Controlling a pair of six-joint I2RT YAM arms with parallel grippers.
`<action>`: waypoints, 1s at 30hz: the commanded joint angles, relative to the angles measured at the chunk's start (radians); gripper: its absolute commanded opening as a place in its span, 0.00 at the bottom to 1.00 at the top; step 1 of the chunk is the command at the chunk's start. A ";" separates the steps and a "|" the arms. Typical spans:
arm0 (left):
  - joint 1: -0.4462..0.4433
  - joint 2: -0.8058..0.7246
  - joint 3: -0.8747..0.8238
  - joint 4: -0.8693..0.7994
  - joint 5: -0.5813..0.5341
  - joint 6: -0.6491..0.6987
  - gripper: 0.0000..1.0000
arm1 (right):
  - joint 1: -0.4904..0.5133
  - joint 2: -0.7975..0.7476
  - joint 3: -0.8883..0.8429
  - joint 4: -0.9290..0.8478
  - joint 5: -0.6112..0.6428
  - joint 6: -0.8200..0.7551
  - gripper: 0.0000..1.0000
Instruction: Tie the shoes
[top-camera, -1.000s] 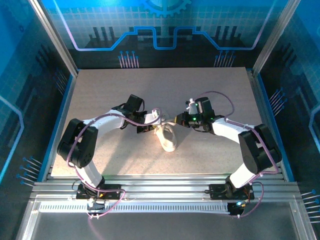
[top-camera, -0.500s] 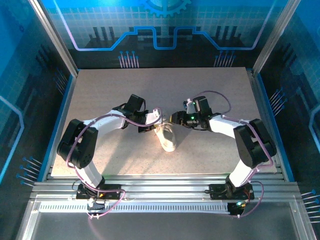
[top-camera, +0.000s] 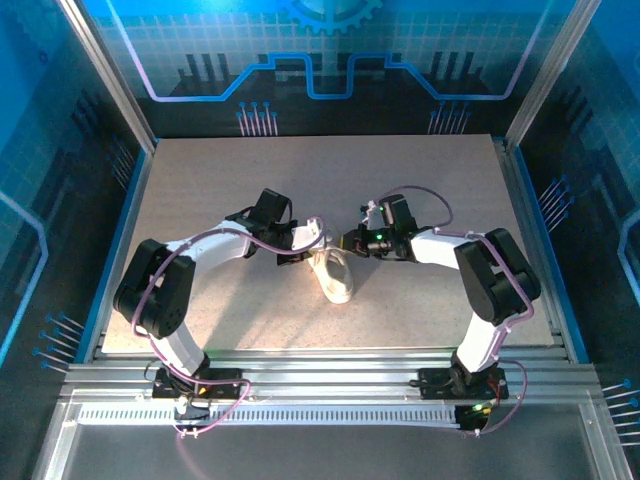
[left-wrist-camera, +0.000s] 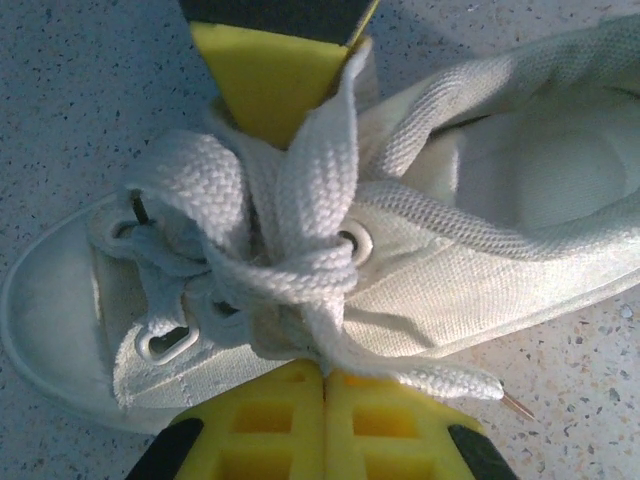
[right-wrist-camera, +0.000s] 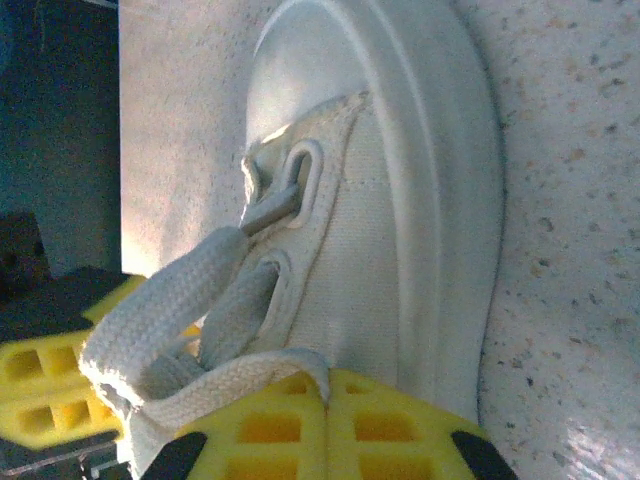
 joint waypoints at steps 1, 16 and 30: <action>-0.012 -0.048 0.024 -0.025 -0.008 0.020 0.00 | -0.001 -0.091 -0.010 -0.045 0.069 -0.066 0.00; -0.010 -0.045 -0.023 -0.050 -0.073 0.008 0.00 | -0.002 -0.126 -0.056 -0.176 0.187 -0.232 0.00; -0.001 -0.046 -0.100 -0.054 -0.092 -0.005 0.00 | 0.005 -0.123 -0.078 -0.208 0.190 -0.258 0.00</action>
